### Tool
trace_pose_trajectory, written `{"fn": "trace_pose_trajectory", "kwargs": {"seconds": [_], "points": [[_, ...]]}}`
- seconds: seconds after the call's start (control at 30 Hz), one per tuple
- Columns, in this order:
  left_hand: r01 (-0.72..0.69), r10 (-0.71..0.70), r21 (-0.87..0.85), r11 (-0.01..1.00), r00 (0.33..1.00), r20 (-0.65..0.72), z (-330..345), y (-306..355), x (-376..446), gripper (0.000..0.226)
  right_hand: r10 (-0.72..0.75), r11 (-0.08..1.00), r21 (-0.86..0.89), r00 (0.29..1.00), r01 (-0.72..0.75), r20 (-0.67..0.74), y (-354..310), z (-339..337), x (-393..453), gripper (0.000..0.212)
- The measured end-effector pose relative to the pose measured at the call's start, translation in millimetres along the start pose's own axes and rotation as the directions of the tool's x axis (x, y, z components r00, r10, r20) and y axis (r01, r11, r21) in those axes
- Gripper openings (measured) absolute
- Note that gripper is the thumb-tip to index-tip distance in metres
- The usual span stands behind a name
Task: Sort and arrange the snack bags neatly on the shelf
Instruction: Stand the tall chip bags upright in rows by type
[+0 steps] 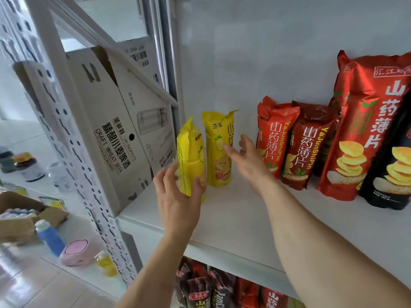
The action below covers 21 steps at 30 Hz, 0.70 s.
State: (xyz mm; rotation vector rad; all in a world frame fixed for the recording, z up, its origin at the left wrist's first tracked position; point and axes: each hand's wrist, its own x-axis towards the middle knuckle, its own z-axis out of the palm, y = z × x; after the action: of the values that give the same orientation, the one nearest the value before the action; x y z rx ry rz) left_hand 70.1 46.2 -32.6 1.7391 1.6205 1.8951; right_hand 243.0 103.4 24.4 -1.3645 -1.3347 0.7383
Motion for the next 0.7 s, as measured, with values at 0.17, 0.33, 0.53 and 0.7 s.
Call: {"fn": "trace_pose_trajectory", "kwargs": {"seconds": [0.17,0.33,0.53,0.7], "points": [[0.165,-0.099,-0.165,0.972,0.932,0.349,7.1,-18.3,22.0,0.097,0.047,0.996,0.070,0.999,-0.049,0.024,7.0,12.8,12.9,0.085],[0.333,-0.119,-0.251,0.909,0.784,0.610,-1.4,-27.2,37.4,0.093,0.070,0.991,0.110,0.997,-0.074,0.036,9.8,20.0,20.8,0.083],[0.370,-0.133,-0.225,0.902,0.731,0.669,0.0,-55.7,53.5,0.113,0.025,0.989,0.148,1.000,-0.023,-0.015,12.2,33.1,14.4,0.067],[0.291,-0.102,-0.188,0.938,0.749,0.654,3.4,-64.3,62.6,0.122,0.022,0.990,0.140,0.995,-0.008,-0.098,18.1,38.7,15.6,0.051]]}}
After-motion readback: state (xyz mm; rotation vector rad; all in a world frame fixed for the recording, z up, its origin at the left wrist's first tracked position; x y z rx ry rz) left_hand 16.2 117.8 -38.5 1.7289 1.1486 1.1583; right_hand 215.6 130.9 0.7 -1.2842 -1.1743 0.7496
